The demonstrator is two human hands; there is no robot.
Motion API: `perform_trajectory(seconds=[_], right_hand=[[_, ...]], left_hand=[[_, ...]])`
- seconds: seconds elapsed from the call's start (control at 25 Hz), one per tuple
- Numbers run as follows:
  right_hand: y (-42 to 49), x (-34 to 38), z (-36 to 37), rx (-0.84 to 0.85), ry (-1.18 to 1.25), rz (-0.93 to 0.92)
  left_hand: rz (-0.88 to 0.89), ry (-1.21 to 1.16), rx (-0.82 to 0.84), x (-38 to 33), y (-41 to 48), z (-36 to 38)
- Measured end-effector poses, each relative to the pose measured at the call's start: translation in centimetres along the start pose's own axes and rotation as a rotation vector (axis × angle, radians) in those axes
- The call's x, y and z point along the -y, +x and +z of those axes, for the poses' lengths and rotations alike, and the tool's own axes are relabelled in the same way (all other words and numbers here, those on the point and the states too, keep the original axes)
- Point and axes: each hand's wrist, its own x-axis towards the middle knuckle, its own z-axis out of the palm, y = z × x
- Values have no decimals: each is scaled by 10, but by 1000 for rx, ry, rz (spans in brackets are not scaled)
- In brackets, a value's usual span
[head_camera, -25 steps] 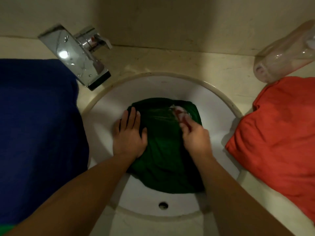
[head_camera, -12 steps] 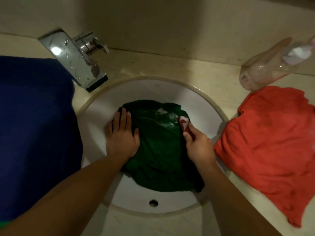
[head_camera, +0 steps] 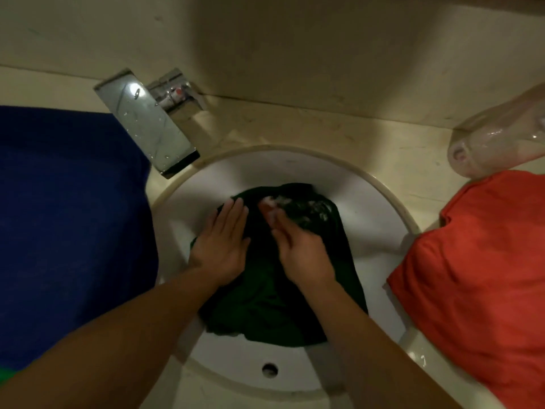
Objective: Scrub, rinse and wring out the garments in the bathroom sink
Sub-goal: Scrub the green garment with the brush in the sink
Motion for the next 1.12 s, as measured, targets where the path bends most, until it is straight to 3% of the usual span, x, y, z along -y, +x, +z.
perform_trajectory(seconds=[0.08, 0.2, 0.28, 0.36, 0.48, 0.52, 0.68, 0.76, 0.92, 1.12], right_hand=[[13, -5, -5, 98, -44, -14], [24, -49, -57, -44, -195, 289], [15, -49, -67, -119, -163, 425], [11, -14, -35, -87, -28, 321], [0, 18, 7, 97, -27, 64], [2, 8, -3, 94, -88, 80], [-5, -44, -74, -102, -226, 468], [-7, -23, -58, -152, -169, 430], [-17, 16, 7, 115, -128, 164], [-24, -40, -67, -181, -224, 545]], left_hand=[[-19, 40, -17, 11, 2, 9], [-51, 42, 3, 7, 2, 14], [-63, 22, -12, 4, 1, 12], [-86, 19, -24, 4, 1, 13], [-107, 42, -7, 3, 1, 14], [-112, 36, -18, 4, 1, 14], [-88, 13, -2, 2, -1, 13], [-83, -2, -25, 3, 0, 12], [-70, 36, 20, 5, 0, 10], [8, 29, 56, 1, -7, 6]])
